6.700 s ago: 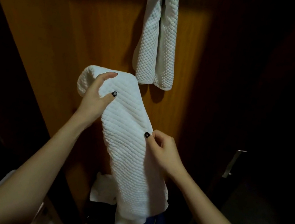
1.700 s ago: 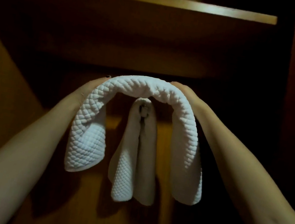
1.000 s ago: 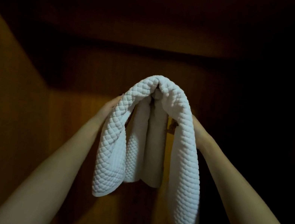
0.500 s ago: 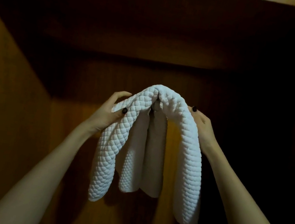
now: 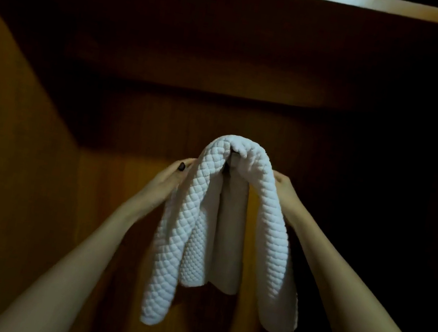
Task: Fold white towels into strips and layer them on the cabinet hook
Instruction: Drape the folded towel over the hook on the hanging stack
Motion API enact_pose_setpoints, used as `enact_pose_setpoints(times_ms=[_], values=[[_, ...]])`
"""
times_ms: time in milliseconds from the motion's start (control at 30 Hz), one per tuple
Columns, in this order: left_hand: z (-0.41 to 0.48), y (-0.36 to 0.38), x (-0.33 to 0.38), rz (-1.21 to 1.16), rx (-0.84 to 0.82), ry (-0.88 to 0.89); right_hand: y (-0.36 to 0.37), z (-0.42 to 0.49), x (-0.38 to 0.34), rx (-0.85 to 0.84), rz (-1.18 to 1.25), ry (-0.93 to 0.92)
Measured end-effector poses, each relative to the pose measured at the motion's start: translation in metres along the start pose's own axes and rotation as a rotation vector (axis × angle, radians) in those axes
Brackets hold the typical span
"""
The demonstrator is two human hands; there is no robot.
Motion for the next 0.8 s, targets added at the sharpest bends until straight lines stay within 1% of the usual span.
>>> enact_pose_setpoints(times_ms=[67,100,200,267,300,400,567,667,733,800], values=[[-0.001,0.007,0.013,-0.023,0.053,0.098,0.0,-0.01,-0.005,-0.037,-0.044,-0.003],[0.0,0.011,0.025,-0.007,0.069,0.166,-0.001,-0.013,-0.011,-0.028,-0.047,-0.037],[0.01,0.028,0.063,0.177,0.015,0.31,-0.001,-0.024,-0.037,0.028,0.006,-0.236],[0.018,0.039,0.072,0.29,0.018,0.378,0.005,-0.031,-0.051,-0.029,-0.056,-0.365],[0.021,0.043,0.073,0.285,0.044,0.384,0.007,-0.034,-0.052,-0.063,-0.121,-0.396],[0.021,0.044,0.063,0.115,0.093,0.313,0.009,-0.041,-0.041,-0.067,-0.213,-0.424],[0.031,0.038,0.06,0.133,0.102,0.29,0.018,-0.034,-0.042,0.072,-0.258,-0.461],[0.04,0.034,0.059,0.158,0.116,0.264,0.021,-0.023,-0.049,0.102,-0.238,-0.457],[0.043,0.034,0.053,0.123,0.087,0.213,0.021,-0.02,-0.048,0.118,-0.236,-0.463],[0.041,0.036,0.046,0.029,0.021,0.137,0.023,-0.026,-0.043,0.114,-0.229,-0.452]])
Point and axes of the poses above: each hand's wrist, its own z-axis towards the middle knuckle, its own y-axis out of the palm, x = y × z, the point moved 1 cm from there along z, towards the middle knuckle, and after that the axes turned 2 degrees about -x, right-handed, at the moved point
